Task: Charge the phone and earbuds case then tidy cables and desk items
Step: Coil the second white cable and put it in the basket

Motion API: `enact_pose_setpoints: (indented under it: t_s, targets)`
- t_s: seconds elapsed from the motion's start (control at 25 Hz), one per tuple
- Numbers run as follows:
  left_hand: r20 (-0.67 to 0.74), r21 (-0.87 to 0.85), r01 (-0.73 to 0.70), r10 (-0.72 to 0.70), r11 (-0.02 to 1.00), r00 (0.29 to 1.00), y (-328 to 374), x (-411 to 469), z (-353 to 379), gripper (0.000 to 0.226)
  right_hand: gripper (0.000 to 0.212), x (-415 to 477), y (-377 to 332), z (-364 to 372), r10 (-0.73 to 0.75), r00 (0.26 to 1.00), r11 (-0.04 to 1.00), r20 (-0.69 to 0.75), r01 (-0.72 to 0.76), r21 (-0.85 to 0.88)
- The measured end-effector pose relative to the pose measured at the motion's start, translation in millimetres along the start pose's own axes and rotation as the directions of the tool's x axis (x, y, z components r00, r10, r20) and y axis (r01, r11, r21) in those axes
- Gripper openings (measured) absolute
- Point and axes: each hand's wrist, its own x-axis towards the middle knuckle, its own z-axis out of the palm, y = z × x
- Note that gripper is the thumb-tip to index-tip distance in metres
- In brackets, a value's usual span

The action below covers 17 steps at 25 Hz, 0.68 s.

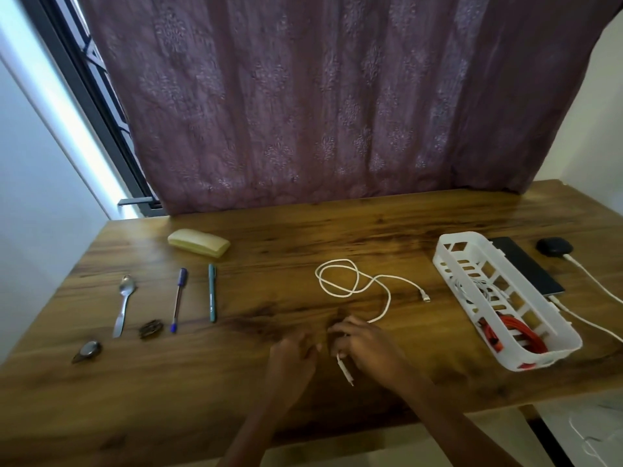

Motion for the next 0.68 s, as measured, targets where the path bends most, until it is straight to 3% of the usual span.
enact_pose_setpoints:
  t_s: [0.16,0.28,0.36,0.48,0.56,0.68]
  targets:
    - [0.217,-0.101,0.087,-0.063,0.991,0.974,1.4,2.1,-5.0,0.011,0.023,8.4,-6.4,-4.5,0.065,0.992,0.989,-0.107,-0.049,0.141]
    - [0.458,-0.451,0.366,-0.140,0.814,0.878,17.4,8.8,-14.8,0.020,0.024,20.4,-13.1,-28.3,0.091,0.968,0.981,-0.234,-0.048,0.187]
    - [0.443,-0.582,0.368,-0.096,0.725,0.891,38.2,14.8,-29.4,0.020,0.025,29.4,-14.7,-49.3,0.150,0.933,0.961,-0.328,-0.059,0.272]
    - [0.378,-0.697,0.265,0.026,0.666,0.926,77.9,23.7,-53.8,0.021,0.017,43.4,-9.8,-83.5,0.362,0.831,0.865,-0.423,-0.130,0.485]
    - [0.352,-0.748,0.207,0.112,0.631,0.929,108.8,33.3,-68.3,0.022,0.018,53.6,-7.0,-104.7,0.476,0.776,0.749,-0.414,-0.111,0.653]
    - [0.313,-0.826,0.144,0.232,0.545,0.921,159.4,54.5,-87.9,0.024,0.026,70.0,-4.7,-132.7,0.549,0.752,0.584,-0.365,-0.033,0.811]
